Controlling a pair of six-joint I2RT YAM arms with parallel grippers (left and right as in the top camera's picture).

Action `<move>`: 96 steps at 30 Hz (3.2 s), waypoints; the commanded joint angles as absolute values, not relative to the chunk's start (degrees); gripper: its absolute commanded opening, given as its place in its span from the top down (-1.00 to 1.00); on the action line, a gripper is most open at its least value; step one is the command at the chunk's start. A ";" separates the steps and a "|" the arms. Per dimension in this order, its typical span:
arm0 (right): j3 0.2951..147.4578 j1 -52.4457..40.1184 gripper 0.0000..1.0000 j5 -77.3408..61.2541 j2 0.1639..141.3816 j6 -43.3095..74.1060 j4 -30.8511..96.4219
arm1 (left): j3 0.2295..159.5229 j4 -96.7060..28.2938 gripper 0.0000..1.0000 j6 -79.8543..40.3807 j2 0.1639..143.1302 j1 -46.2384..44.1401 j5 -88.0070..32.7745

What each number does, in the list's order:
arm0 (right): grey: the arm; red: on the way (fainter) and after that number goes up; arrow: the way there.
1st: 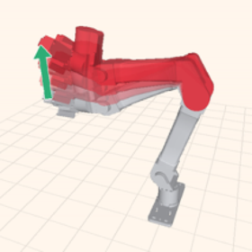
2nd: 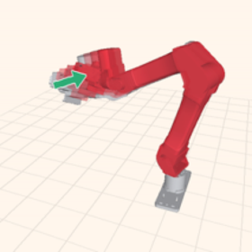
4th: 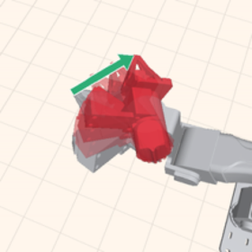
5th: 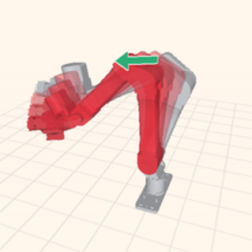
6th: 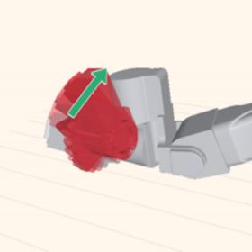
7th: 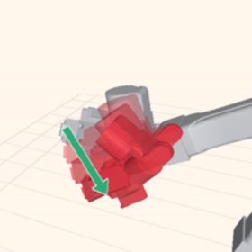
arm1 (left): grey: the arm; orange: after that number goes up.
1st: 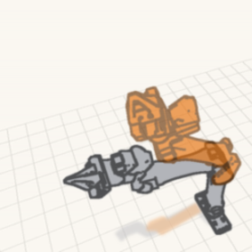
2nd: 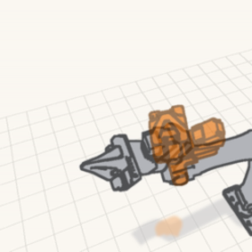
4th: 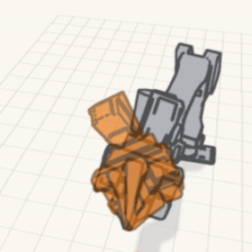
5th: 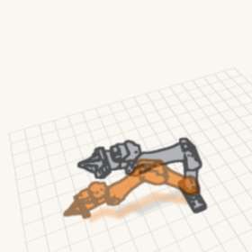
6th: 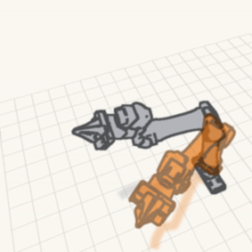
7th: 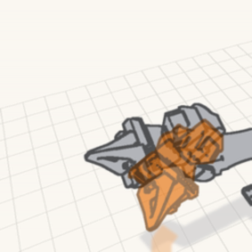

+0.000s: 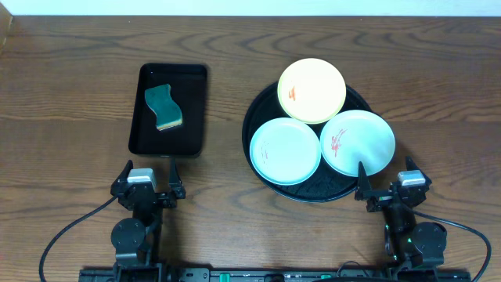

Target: Clean dirty plates on tray and stack at the side

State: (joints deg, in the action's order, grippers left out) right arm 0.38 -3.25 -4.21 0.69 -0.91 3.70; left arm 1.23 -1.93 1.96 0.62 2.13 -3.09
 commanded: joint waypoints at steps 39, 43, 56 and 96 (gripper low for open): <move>0.32 -3.03 -0.98 -3.88 0.38 -1.80 3.97 | 0.27 -3.79 -0.87 2.96 0.23 1.89 -2.98; 0.32 -3.03 -0.98 -3.90 0.38 -1.78 3.97 | 0.27 -3.81 -0.86 2.96 0.23 1.89 -2.98; 0.32 -3.03 -0.98 -3.90 0.38 -1.78 3.97 | 0.27 5.26 -0.87 1.85 0.23 1.89 -5.43; 0.32 -3.03 -0.98 -3.88 0.38 -1.78 3.97 | 93.17 -55.64 -0.87 -7.62 89.84 4.51 2.59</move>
State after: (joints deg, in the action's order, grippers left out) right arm 0.38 -3.25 -4.03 0.69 -0.93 3.75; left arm 84.99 -52.66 -2.35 88.09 3.20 -8.40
